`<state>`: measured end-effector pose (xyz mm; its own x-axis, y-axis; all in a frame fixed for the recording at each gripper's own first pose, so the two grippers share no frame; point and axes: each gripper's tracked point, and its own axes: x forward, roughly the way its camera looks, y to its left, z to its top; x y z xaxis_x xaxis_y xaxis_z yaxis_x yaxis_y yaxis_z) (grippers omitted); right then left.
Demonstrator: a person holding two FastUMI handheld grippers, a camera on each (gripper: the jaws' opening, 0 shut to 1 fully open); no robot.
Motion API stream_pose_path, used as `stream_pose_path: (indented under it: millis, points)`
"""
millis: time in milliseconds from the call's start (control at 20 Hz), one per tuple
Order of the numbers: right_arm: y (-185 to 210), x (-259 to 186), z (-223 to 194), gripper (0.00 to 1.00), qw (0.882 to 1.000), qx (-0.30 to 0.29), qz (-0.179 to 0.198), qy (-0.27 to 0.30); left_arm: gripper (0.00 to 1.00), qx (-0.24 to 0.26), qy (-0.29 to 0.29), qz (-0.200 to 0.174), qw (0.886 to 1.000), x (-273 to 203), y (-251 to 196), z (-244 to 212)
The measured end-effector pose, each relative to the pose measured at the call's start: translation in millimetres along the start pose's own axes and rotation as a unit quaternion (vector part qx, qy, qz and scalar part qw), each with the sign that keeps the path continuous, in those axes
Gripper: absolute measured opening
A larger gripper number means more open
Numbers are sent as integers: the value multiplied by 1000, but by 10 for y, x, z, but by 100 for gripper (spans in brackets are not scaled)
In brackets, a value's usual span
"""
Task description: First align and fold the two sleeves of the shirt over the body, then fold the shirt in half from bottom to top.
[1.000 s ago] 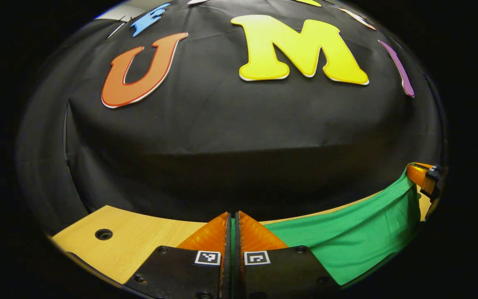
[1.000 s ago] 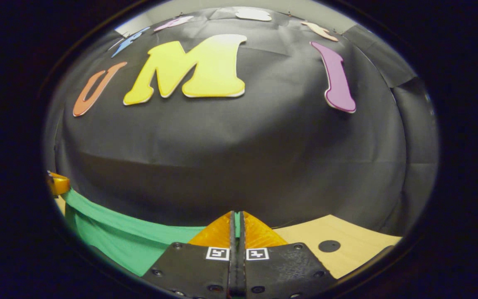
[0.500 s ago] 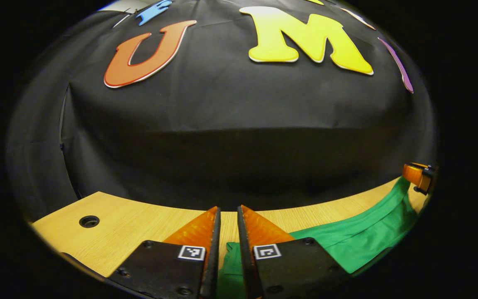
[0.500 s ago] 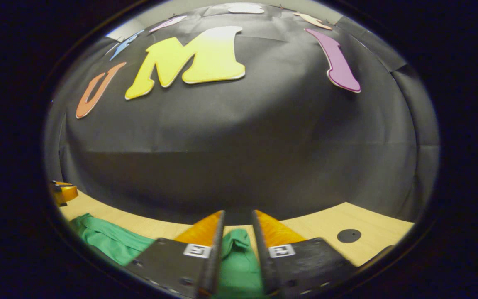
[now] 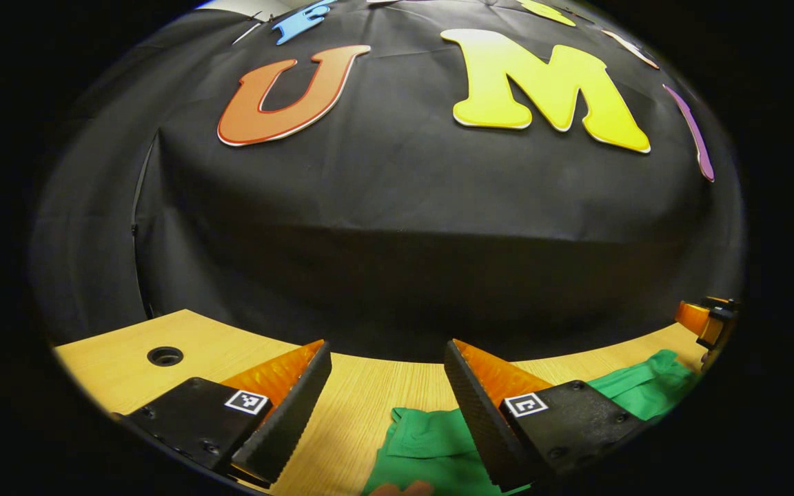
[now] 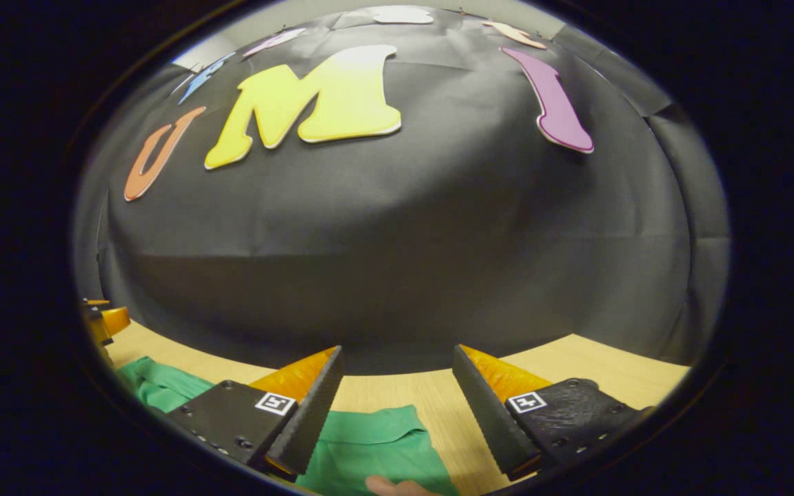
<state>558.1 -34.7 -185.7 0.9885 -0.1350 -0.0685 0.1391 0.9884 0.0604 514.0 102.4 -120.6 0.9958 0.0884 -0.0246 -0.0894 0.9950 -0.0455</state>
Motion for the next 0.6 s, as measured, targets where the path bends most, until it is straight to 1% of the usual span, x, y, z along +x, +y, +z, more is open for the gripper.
stream_pose_path:
  millis: [50, 150, 250, 300, 350, 400, 450, 500, 600]
  points:
    - [48, -73, 103, 96, 1000, -8, 3, -24, 100, 5, -3, -8, 1000, -17, -30, 14]
    - [106, -282, 426, 96, 996, -35, -8, -80, 100, 14, -27, -16, 999, -98, -87, 131]
    - [180, -548, 590, 95, 991, -49, -18, -119, 100, 20, -65, 0, 998, -247, 26, 333]
    - [202, -745, 639, 94, 988, -56, -28, -138, 100, 12, -84, 15, 996, -352, 118, 425]
    - [224, -899, 688, 96, 985, -65, -34, -156, 100, -3, -97, 26, 995, -456, 188, 485]
    - [268, -1093, 746, 95, 981, -79, -40, -175, 100, -18, -109, 36, 993, -613, 280, 522]
    - [309, -1281, 771, 94, 979, -83, -40, -184, 100, -28, -121, 45, 991, -755, 377, 561]
    - [340, -1428, 743, 96, 979, -80, -37, -184, 100, -32, -125, 55, 990, -879, 455, 578]
    - [275, -1685, 643, 96, 983, -66, -40, -168, 100, -36, -115, 71, 990, -1132, 572, 460]
